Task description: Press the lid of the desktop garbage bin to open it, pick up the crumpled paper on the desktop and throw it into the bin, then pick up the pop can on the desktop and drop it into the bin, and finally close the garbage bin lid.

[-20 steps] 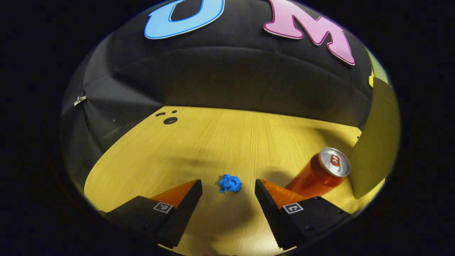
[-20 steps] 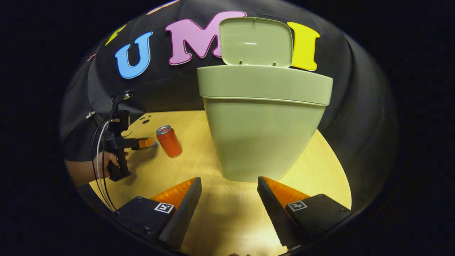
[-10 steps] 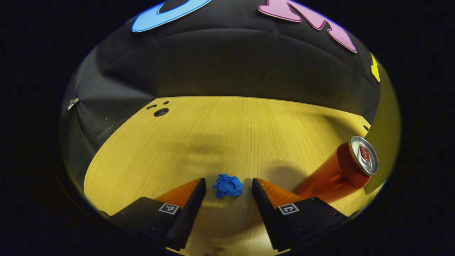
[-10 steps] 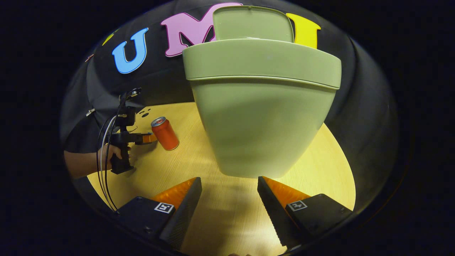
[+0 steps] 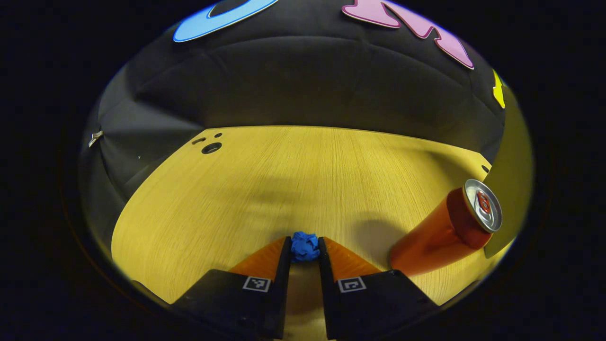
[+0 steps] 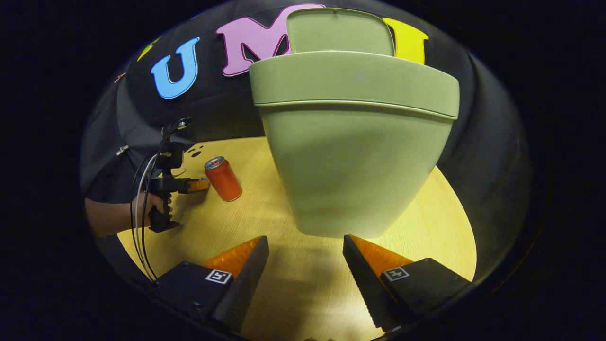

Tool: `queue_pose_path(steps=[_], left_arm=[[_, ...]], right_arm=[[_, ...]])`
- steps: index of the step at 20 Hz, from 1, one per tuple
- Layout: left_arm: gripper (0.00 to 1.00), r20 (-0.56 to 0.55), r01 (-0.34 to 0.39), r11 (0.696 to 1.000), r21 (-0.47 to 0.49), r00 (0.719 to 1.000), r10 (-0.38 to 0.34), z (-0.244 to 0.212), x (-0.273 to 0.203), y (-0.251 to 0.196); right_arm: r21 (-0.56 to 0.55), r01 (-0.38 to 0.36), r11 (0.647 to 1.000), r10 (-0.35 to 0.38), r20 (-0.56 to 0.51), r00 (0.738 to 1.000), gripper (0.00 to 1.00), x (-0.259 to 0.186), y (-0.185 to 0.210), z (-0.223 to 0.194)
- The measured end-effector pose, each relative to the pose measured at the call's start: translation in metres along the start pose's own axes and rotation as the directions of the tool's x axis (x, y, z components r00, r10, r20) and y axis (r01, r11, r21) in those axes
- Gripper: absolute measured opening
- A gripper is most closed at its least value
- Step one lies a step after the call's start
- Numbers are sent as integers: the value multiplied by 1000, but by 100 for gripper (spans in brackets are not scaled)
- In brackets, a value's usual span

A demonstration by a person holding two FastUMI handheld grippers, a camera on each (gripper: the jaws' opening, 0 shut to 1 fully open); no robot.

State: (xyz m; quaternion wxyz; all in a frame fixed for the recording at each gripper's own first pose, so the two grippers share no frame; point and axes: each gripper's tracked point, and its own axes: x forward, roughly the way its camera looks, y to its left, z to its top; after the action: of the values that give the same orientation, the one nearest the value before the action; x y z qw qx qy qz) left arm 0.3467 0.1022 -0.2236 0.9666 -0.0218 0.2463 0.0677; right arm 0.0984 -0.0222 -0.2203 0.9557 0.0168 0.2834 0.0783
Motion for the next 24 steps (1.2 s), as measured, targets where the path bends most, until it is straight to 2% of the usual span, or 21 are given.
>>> queue_pose_path(steps=[7,10,13,14,16,19,22,24], left_arm=[[34,85,55,998,29,995,-57,38,-43,-16],[34,144,92,995,39,985,-97,63,-74,-26],[31,193,118,989,93,972,-134,91,-107,-38],[35,213,131,985,112,965,-152,102,-119,-45],[33,262,161,976,145,945,-195,124,-146,-61],[33,321,243,950,198,899,-297,154,-187,-103],[33,357,316,912,263,846,-396,179,-222,-144],[33,376,376,875,306,796,-474,194,-238,-178]], right_arm=[[8,21,1000,-21,15,1000,99,-9,-2,-5],[25,32,999,-33,36,999,99,-15,-5,-2],[24,41,999,-42,49,998,99,-23,-6,-5],[27,40,999,-41,51,998,99,-26,-6,-7],[27,41,999,-43,54,998,99,-31,-6,-10],[33,53,998,-55,65,996,99,-32,-9,-9],[49,67,997,-71,75,995,99,-35,-11,-8],[54,79,995,-83,86,993,99,-38,-13,-8]])
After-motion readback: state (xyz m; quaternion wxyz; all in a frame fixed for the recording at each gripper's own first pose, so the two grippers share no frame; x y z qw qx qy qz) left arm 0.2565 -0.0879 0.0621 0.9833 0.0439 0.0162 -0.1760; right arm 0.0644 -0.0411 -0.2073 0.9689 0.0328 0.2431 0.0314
